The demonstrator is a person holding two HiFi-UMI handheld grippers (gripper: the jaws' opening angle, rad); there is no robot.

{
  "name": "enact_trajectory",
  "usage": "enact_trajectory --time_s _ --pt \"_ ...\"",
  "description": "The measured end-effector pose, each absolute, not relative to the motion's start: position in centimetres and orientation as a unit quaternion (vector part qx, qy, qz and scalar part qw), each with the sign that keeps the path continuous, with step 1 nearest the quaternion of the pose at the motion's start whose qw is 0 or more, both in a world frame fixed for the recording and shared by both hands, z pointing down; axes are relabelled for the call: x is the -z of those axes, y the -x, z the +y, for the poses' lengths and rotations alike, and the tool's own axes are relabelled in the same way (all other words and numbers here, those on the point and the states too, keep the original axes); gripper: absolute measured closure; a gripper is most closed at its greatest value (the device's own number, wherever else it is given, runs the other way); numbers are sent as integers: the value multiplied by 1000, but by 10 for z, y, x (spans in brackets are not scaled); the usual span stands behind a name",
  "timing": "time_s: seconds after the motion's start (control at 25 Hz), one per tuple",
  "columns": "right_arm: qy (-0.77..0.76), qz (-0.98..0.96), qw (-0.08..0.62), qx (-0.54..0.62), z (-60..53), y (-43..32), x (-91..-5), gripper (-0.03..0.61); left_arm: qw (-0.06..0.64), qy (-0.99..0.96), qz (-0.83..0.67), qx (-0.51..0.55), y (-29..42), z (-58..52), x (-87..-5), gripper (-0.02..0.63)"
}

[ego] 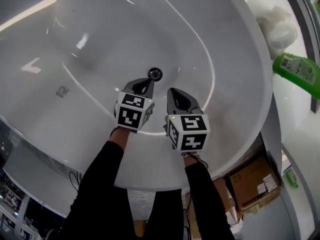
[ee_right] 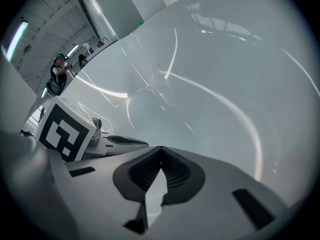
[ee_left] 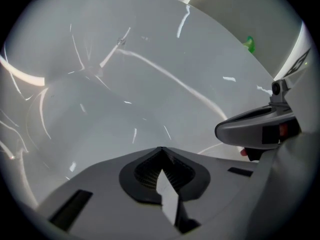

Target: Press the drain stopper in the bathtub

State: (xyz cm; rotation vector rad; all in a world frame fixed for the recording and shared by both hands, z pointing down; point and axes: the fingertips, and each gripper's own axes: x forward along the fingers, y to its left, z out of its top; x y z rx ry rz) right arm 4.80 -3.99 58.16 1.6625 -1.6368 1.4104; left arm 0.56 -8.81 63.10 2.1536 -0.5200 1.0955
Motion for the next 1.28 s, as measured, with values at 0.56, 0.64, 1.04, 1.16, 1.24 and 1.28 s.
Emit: enact_trajectory --time_s 0.56,0.64,1.04,1.16,1.24,1.28 --pt "-590 -563 203 -542 -31 -41 -643 577 345 -799 -207 -447 -1 -76 -706 607" --pt "-590 -559 200 -547 -32 -42 -650 577 348 -798 -208 -446 -2 -76 -714 607" --pt "-583 -553 218 -554 -31 -52 -685 577 360 -786 -213 -455 -6 -77 -755 607" --pt "-577 -553 226 -556 -26 -54 -691 577 361 -783 -211 -460 -7 -72 -762 607" --pt "-574 -555 227 -557 -26 -53 -696 577 361 -780 -210 -465 -6 -70 -768 607" --pt "-572 -557 228 -558 -26 -53 -698 577 361 -779 -211 -467 -5 -70 -772 607"
